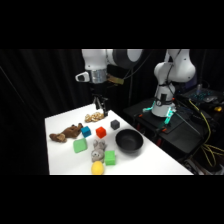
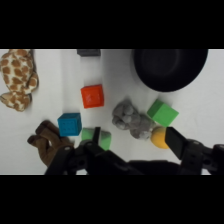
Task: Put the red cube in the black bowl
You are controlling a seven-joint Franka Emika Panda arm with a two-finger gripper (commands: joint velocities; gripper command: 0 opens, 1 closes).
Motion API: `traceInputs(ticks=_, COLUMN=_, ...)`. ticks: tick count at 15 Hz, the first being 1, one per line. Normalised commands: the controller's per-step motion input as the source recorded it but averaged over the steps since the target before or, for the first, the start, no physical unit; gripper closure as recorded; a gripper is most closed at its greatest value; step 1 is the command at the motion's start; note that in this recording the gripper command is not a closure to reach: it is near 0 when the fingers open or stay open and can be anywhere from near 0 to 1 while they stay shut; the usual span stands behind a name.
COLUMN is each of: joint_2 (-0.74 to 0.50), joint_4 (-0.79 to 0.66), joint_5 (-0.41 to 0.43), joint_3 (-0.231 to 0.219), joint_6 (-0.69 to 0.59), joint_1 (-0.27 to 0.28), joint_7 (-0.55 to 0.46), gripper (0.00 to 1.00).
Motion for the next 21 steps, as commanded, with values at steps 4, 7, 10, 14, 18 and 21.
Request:
traceInputs(ticks=4, joint_2=0.02, joint_4=0.05, joint_5=-0.005, joint_3=-0.002, joint_6=-0.02, joint_1=-0.045, joint_7=-0.1, gripper=0.0)
traceInputs(ticks=7, joint_2=0.04, joint_4=0.17, joint_5=0.018, joint_3=-0.07, joint_6=-0.1, joint_1=-0.134, joint_7=-0.4, gripper=0.0)
traceInputs(ticks=10, joint_2=0.12, joint_4=0.24, joint_5=0.092, joint_3=-0.068, joint_6=-0.13, joint_1=-0.144, joint_7=-0.56, gripper=0.0)
traceInputs(ticks=14, joint_2=0.19, joint_4=0.2, joint_5=0.204, joint_3=-0.001, joint_6=-0.03, joint_1=-0.087, joint_7=-0.49, gripper=0.0)
traceInputs(ticks=18, joint_2=0.16, joint_4=0.11, joint_5=0.253, joint_3=0.033, joint_6=0.1, joint_1=-0.102, joint_7=-0.43, gripper=0.0)
traceInputs(ticks=21, joint_2=0.06, joint_4=-0.01, joint_5=0.204, joint_3=0.043, joint_6=0.2, joint_1=-0.118, joint_7=-0.35, gripper=0.0)
